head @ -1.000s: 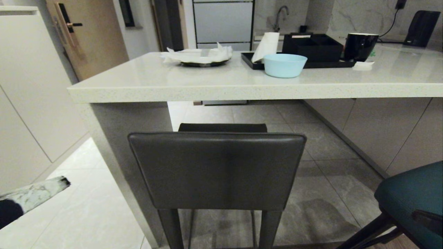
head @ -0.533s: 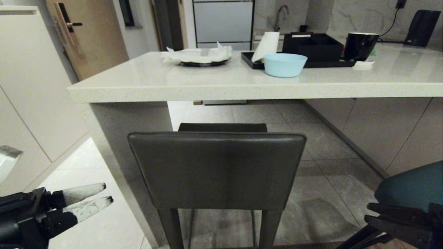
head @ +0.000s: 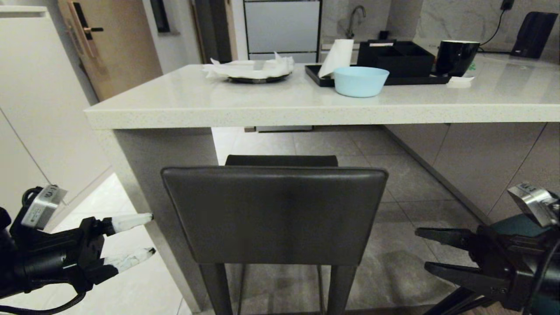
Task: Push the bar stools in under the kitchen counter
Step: Pull the gray chair out from under the dining table
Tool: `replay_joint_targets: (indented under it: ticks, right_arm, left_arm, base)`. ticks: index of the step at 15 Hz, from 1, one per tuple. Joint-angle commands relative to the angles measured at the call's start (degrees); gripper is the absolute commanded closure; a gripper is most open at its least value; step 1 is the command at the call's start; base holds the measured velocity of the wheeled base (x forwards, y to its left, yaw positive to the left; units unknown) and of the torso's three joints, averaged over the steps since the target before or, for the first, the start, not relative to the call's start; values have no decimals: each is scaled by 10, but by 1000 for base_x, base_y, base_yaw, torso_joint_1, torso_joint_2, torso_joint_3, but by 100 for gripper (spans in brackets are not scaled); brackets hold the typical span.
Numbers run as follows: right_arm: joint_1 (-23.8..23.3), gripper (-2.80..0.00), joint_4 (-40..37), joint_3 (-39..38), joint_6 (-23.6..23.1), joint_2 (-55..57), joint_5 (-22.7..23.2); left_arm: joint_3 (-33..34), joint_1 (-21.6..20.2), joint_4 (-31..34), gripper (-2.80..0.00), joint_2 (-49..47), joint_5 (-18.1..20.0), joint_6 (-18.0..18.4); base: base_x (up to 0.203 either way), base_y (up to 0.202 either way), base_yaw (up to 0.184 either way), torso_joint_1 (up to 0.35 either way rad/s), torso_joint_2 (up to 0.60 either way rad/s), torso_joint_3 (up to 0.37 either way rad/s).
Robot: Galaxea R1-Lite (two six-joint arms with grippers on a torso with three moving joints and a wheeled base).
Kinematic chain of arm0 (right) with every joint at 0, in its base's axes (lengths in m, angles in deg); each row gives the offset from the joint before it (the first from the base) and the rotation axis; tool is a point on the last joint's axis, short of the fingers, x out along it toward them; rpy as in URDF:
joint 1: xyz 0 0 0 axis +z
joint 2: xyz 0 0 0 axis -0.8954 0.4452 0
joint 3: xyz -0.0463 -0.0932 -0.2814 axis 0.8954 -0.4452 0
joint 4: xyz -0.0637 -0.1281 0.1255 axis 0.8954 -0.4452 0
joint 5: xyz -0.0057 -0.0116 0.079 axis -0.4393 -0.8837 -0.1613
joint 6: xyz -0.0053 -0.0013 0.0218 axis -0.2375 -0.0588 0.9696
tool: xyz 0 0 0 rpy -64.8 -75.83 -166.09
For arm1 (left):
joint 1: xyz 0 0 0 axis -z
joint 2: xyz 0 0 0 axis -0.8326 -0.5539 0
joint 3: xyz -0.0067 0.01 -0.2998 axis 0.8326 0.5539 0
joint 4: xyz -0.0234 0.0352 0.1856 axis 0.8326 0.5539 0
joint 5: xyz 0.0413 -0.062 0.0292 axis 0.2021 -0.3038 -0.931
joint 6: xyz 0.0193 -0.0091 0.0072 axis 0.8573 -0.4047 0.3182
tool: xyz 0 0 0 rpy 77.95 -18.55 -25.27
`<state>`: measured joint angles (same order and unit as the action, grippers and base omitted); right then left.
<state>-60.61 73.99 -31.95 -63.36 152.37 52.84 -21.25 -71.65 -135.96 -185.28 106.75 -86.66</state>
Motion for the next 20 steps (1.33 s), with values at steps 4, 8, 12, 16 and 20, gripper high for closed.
replay_joint_targets:
  ticks: [4,8,12,16,20]
  right_arm:
    - [12,-280,50,56,-85,165,7]
    - [18,-280,51,101,-86,197,2]
    - [54,-280,51,136,-84,223,-24]
    - [100,-280,51,159,-72,231,-36]
    - [129,-280,61,145,-70,231,-65]
  left_arm:
    - [-15,39,-97,-280,-144,27,-5]
    - [-70,56,-98,-280,-145,27,-39]
    - [-131,65,-98,-280,-157,19,-74]
    - [-131,68,-98,-280,-154,14,-77]
    - [-116,83,-98,-280,-143,2,-85]
  base:
    - [0,0,0,0,0,0]
    - [0,0,0,0,0,0]
    - [0,0,0,0,0,0]
    - [0,0,0,0,0,0]
    - [0,0,0,0,0,0]
